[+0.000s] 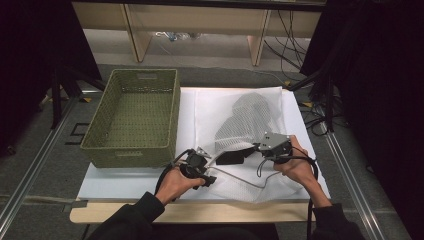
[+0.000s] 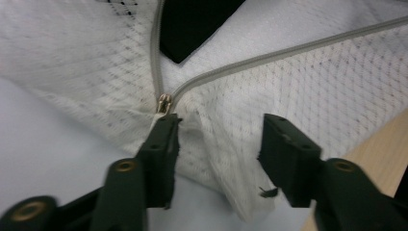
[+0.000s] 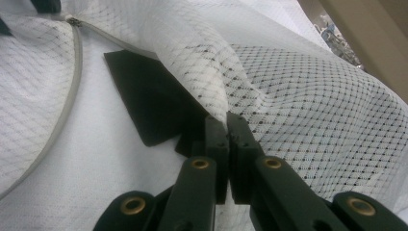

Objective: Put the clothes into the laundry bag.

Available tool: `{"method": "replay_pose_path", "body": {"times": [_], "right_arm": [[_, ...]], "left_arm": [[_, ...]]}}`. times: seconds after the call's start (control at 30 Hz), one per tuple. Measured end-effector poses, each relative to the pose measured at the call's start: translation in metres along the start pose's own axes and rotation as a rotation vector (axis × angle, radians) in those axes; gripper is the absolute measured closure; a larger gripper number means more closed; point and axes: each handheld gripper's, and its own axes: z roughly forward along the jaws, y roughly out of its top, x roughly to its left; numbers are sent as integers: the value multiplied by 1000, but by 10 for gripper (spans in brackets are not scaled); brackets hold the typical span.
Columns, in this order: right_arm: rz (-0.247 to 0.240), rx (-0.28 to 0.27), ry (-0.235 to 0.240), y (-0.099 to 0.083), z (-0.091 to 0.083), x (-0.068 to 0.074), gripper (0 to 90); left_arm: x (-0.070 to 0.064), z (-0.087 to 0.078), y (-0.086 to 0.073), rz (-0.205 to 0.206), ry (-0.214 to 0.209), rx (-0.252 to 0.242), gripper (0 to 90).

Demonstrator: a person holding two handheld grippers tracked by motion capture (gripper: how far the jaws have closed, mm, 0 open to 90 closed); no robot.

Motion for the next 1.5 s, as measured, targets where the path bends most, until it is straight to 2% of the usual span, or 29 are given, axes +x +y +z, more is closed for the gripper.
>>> {"method": "replay_pose_path", "body": {"times": [0.03, 0.07, 0.2, 0.23, 0.27, 0.3, 0.4, 0.43, 0.5, 0.53, 0.63, 0.67, 0.7, 0.73, 0.77, 0.8, 0.83, 0.9, 1.03, 1.07, 1.1, 1.13, 1.2, 1.23, 1.27, 1.37, 1.4, 1.43, 1.5], "right_arm": [[-18, -6, -2, 0, 0, -1, 898], [-12, -4, -4, 1, 0, 0, 898], [-2, -2, 0, 1, -2, 1, 898], [-5, -3, -2, 1, -1, 1, 898], [-37, -9, 5, 1, 0, 0, 898], [-7, 1, 0, 0, -1, 3, 898], [-23, 10, 11, -2, 1, 5, 898], [-14, 18, 13, -2, 2, 7, 898], [-13, 25, 22, -4, 3, 10, 898], [-36, 26, 26, -6, 5, 11, 898], [-60, 38, 46, -9, 10, 16, 898], [-42, 47, 50, -10, 11, 19, 898], [-90, 42, 40, -10, 13, 18, 898], [-47, 61, 52, -11, 14, 22, 898], [-68, 59, 64, -12, 15, 23, 898], [-75, 63, 71, -13, 16, 24, 898], [-97, 76, 64, -14, 17, 23, 898], [-88, 86, 76, -16, 19, 26, 898], [-84, 98, 92, -20, 21, 32, 898], [-76, 105, 92, -21, 21, 33, 898], [-92, 105, 95, -22, 22, 33, 899], [-77, 113, 96, -24, 23, 35, 899], [-91, 129, 107, -26, 24, 36, 898], [-64, 138, 117, -27, 25, 38, 898], [-76, 140, 122, -28, 26, 39, 898], [-79, 148, 137, -30, 27, 41, 898], [-96, 143, 138, -30, 29, 41, 898], [-76, 150, 141, -31, 30, 43, 898], [-69, 154, 148, -32, 30, 45, 898]], "left_arm": [[0, 2, 0, 11, 4, 10, 606], [-2, 6, -1, -19, 6, -20, 662], [5, 0, -5, -2, -11, -18, 873], [6, -3, -7, 13, -11, -2, 881], [5, -4, -10, 4, -5, -10, 884], [4, -6, -12, 2, -7, -16, 886], [5, -16, -20, 31, -6, 4, 887], [4, -18, -24, 19, -6, -4, 887], [3, -23, -30, 37, -11, 1, 885], [2, -25, -33, 22, -8, -11, 884], [2, -30, -37, 41, -9, 0, 882], [1, -30, -39, 35, -12, -8, 881], [1, -31, -39, 48, -9, 1, 880], [0, -30, -41, 21, -13, -7, 875], [1, -31, -43, 49, -18, 13, 863], [-2, -30, -45, 25, -23, 3, 852], [-1, -32, -46, 45, -31, 21, 832], [-1, -35, -48, 48, -31, 9, 806], [0, -45, -49, 21, -31, -20, 695], [0, -47, -50, 19, -20, -36, 651], [-1, -47, -52, -11, -22, -73, 618], [0, -49, -52, -11, -10, -79, 586], [1, -52, -55, -15, 0, -85, 527], [1, -54, -55, -11, -1, -95, 508], [1, -55, -56, -4, 8, -96, 487], [2, -56, -59, -33, 21, -131, 419], [3, -58, -59, -18, 20, -124, 392], [3, -56, -60, -45, 29, -142, 372], [4, -57, -62, -44, 25, -149, 346]]}}
